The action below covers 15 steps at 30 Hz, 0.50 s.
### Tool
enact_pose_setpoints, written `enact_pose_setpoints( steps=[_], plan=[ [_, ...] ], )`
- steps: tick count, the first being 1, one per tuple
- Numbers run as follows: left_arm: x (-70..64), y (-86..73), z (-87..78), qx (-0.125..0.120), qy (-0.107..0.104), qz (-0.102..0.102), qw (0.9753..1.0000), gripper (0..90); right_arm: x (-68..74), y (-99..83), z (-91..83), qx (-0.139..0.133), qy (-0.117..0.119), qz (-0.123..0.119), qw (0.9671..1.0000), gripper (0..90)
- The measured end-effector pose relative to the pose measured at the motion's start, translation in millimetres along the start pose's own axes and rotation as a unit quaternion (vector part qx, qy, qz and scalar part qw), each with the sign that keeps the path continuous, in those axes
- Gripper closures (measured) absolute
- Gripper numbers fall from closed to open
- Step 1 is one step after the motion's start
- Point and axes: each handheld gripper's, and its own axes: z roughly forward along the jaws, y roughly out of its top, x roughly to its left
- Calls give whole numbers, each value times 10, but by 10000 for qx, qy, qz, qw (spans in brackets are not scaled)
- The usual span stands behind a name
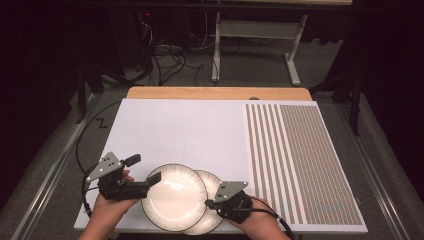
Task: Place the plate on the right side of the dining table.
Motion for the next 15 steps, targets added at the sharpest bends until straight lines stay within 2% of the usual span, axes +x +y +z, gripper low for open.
enact_pose_setpoints(
  steps=[2,4,8,12,15],
  plan=[
    [18,25,15,238,-29,-28,9997,35,1,-3,0,4,3,0,10000,900],
    [25,56,20,367,-35,-54,9993,35,1,-3,0,7,3,-3,10000,900],
    [28,164,27,666,-188,-174,9974,40,-1,-1,0,-1,12,-1,10000,900],
    [25,251,37,1068,-267,-215,9937,43,0,-1,0,-2,9,-17,10000,900],
    [65,282,37,1324,-279,-393,9900,43,1,-1,-1,7,5,-20,10000,900]
  ],
)
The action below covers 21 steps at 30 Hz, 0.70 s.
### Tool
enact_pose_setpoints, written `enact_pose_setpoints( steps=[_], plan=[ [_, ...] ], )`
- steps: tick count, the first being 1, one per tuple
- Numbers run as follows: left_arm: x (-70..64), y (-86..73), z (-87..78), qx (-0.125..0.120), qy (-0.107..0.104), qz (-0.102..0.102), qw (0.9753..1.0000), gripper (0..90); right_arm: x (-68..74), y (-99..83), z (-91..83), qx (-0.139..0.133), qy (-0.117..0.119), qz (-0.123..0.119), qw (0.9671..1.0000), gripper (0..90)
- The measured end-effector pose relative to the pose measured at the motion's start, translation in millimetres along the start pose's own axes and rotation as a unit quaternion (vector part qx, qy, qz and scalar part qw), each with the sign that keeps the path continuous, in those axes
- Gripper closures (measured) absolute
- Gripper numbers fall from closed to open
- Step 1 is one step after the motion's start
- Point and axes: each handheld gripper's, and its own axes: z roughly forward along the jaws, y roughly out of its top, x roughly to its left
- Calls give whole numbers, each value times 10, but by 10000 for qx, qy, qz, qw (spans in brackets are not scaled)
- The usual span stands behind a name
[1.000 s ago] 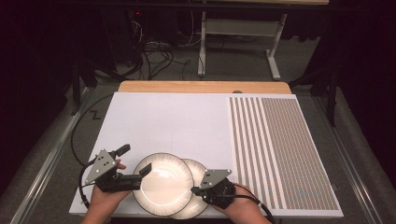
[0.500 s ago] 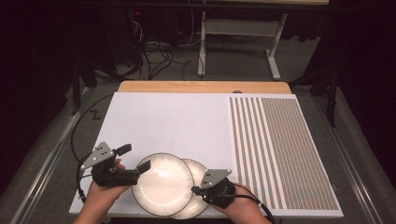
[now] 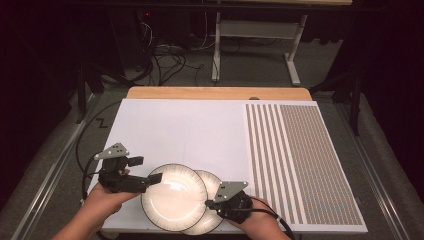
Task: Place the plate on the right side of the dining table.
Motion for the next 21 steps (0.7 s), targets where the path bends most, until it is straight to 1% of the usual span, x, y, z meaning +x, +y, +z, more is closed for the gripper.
enact_pose_setpoints(
  steps=[2,5,7,10,13,16,18,20,21],
  plan=[
    [34,10,-6,132,-27,-136,9998,49,-2,0,2,-12,-4,-8,10000,900],
    [70,31,-7,313,-91,-279,9991,52,0,1,1,-1,-14,-11,10000,900],
    [89,46,-8,373,-149,-413,9983,60,0,1,2,-3,-13,-10,10000,900],
    [111,76,-3,531,-263,-503,9970,71,1,2,2,1,-19,-2,10000,900],
    [136,104,5,710,-365,-665,9946,73,2,1,2,3,-22,-7,10000,900],
    [168,124,20,918,-349,-789,9920,74,-1,2,2,9,-27,-5,10000,900],
    [186,137,29,1038,-351,-877,9901,74,-1,2,2,10,-29,-7,10000,900],
    [201,145,39,1145,-415,-977,9877,74,0,1,3,14,-27,-15,10000,900],
    [207,149,42,1233,-420,-990,9865,74,-1,0,2,16,-28,-19,10000,900]
  ],
)
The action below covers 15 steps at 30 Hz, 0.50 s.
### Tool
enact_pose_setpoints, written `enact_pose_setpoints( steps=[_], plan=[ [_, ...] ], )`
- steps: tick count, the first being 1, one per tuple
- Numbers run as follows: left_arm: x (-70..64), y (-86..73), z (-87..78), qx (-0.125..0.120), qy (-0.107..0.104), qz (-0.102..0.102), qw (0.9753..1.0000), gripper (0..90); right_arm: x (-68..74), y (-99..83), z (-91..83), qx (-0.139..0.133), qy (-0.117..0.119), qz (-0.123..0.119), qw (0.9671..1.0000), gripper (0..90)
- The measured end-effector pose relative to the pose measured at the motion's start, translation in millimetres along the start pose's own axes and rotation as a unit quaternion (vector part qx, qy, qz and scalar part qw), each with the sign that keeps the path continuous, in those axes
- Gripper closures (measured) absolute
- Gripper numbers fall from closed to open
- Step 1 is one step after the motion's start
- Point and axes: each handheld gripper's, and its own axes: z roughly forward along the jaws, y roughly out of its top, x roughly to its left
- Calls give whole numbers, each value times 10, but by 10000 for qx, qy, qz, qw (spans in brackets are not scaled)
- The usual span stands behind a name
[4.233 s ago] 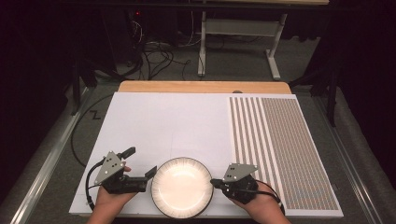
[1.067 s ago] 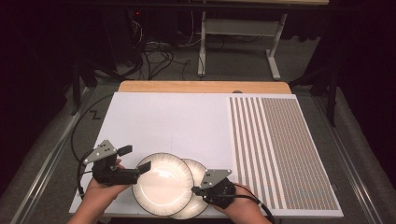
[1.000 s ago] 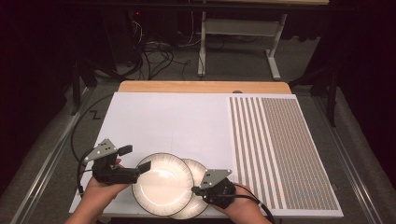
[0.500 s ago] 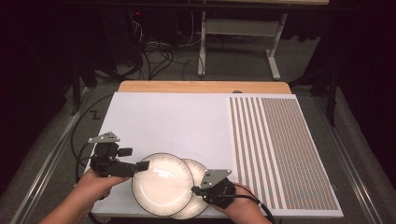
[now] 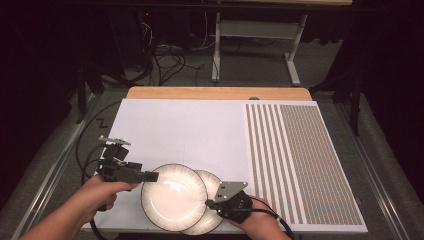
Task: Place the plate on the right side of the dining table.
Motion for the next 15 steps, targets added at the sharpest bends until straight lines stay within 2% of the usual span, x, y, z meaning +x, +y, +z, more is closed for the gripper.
enact_pose_setpoints(
  steps=[4,7,15],
  plan=[
    [24,10,31,212,-100,-167,9996,75,1,1,1,-7,-8,9,10000,900],
    [32,16,55,400,-140,-201,9989,78,1,1,1,-4,-10,-3,10000,900],
    [90,-20,103,598,-348,-424,9967,81,3,1,-1,5,-8,-3,10000,900]
  ],
)
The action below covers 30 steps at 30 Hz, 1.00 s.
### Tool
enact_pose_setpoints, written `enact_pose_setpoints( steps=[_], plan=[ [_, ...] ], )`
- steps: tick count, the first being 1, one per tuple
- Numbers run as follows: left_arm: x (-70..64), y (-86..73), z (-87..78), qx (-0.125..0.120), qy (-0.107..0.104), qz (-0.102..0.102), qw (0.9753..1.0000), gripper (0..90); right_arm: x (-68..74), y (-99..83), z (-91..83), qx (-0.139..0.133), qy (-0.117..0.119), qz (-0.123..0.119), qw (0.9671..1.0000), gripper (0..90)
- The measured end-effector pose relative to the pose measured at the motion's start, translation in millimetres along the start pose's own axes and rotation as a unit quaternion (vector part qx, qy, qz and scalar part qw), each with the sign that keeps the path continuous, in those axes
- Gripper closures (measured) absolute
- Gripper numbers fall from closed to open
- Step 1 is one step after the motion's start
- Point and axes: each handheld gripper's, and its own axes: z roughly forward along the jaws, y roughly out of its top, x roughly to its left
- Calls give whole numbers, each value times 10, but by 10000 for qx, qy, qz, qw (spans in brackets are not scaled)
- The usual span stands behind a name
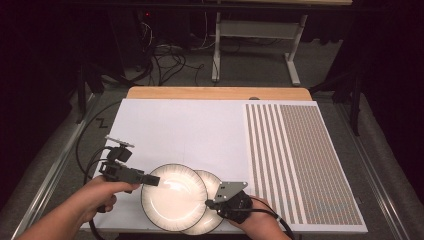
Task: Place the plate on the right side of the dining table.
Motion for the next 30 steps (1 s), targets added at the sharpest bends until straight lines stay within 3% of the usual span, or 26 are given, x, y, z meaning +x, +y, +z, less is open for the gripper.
enact_pose_setpoints(
  steps=[17,26,30],
  plan=[
    [84,-98,113,124,-241,-258,9993,101,3,3,-2,2,0,-23,10000,900],
    [121,-148,178,265,-421,-390,9980,167,3,3,-1,-2,-8,-31,10000,900],
    [144,-162,178,293,-504,-483,9971,248,4,3,-1,-1,-10,-36,10000,900]
  ],
)
